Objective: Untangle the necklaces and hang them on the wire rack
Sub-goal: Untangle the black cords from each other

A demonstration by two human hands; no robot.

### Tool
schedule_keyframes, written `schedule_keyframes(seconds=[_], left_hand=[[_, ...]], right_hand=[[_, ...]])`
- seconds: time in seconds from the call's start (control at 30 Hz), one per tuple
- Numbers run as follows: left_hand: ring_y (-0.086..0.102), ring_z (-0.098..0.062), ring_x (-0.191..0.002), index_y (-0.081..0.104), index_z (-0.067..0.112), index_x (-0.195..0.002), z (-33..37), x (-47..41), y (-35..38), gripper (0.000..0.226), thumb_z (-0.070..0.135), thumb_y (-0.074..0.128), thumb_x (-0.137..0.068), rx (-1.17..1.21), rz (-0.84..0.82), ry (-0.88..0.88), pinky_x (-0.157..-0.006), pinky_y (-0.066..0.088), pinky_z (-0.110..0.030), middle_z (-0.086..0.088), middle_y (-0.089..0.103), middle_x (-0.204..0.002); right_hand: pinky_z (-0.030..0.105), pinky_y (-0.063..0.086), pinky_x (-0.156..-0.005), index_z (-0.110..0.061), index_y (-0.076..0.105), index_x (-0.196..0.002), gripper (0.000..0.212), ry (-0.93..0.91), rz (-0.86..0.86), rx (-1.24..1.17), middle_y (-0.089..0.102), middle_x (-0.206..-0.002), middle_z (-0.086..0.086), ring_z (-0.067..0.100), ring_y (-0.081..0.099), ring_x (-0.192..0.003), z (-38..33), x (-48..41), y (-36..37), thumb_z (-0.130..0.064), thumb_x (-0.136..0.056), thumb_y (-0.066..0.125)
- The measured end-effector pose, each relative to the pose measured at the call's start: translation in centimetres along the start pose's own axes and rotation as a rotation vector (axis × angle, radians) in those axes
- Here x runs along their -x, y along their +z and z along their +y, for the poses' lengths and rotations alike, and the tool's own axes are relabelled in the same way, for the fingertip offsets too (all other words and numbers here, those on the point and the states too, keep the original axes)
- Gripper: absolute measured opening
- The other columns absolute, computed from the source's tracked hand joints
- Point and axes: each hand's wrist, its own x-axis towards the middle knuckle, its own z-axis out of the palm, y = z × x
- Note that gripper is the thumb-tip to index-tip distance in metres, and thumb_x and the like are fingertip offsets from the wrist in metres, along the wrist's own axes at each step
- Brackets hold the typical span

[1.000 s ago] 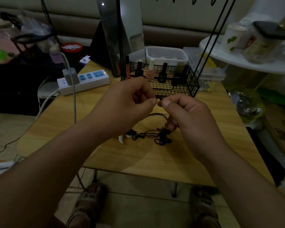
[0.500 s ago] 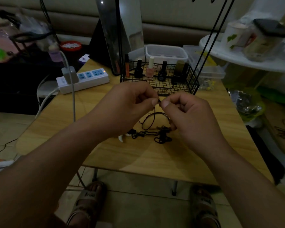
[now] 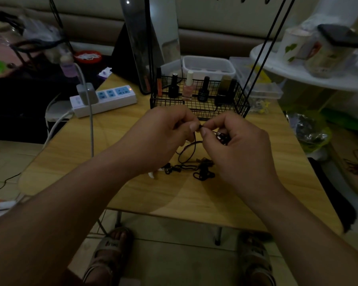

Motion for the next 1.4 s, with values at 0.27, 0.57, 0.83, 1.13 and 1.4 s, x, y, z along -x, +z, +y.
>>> schedule_keyframes(seconds=[0.27,0.57,0.83,1.13,1.4], left_hand=[[0.063,-0.003,-0.079,0.069,0.023,-0.097,0.6,0.3,0.0,0.002,0.022,0.069,-0.099,-0.011,0.107,0.054,-0.066,0.05,-0.014,0.01,0.066,-0.081],[0.067,-0.004,-0.078,0.074,0.024,-0.097,0.2,0.3,0.3,0.004,0.023,0.07,-0.098,-0.047,0.069,0.047,-0.062,0.05,-0.015,0.012,0.07,-0.081],[0.059,-0.002,-0.064,0.072,0.021,-0.093,0.3,0.4,0.1,0.007,0.018,0.068,-0.098,-0.022,0.017,0.035,-0.055,0.043,-0.014,0.009,0.065,-0.07],[0.056,-0.001,-0.063,0.071,0.016,-0.089,0.5,-0.1,-0.3,0.009,0.016,0.067,-0.096,0.212,-0.021,-0.081,-0.059,0.047,-0.015,0.011,0.064,-0.066],[0.057,-0.004,-0.058,0.071,0.018,-0.085,0.4,0.1,0.4,0.007,0.016,0.072,-0.092,-0.005,-0.004,-0.009,-0.049,0.042,-0.015,0.005,0.066,-0.068]], right_hand=[[0.036,0.048,-0.053,-0.027,0.067,-0.094,0.004,-0.002,0.016,-0.031,0.06,-0.066,-0.014,0.01,0.057,-0.059,0.2,-0.1,-0.2,-0.029,-0.096,0.07],[0.031,0.044,-0.049,-0.024,0.066,-0.095,0.005,-0.095,-0.02,0.081,0.06,-0.068,-0.012,0.006,0.055,-0.057,0.2,0.1,-0.3,-0.028,-0.096,0.069],[0.033,0.048,-0.052,-0.024,0.067,-0.091,0.006,-0.057,-0.088,0.014,0.061,-0.069,-0.012,0.01,0.058,-0.061,0.3,0.0,-0.4,-0.023,-0.093,0.072],[0.034,0.059,-0.062,-0.022,0.07,-0.093,0.005,0.188,-0.183,-0.346,0.07,-0.075,0.004,0.019,0.07,-0.07,-0.1,-0.5,-1.3,-0.019,-0.095,0.073],[0.033,0.058,-0.07,-0.029,0.07,-0.097,0.01,0.012,-0.152,-0.035,0.069,-0.085,-0.017,0.002,0.068,-0.084,0.2,0.1,-1.1,-0.021,-0.093,0.074]])
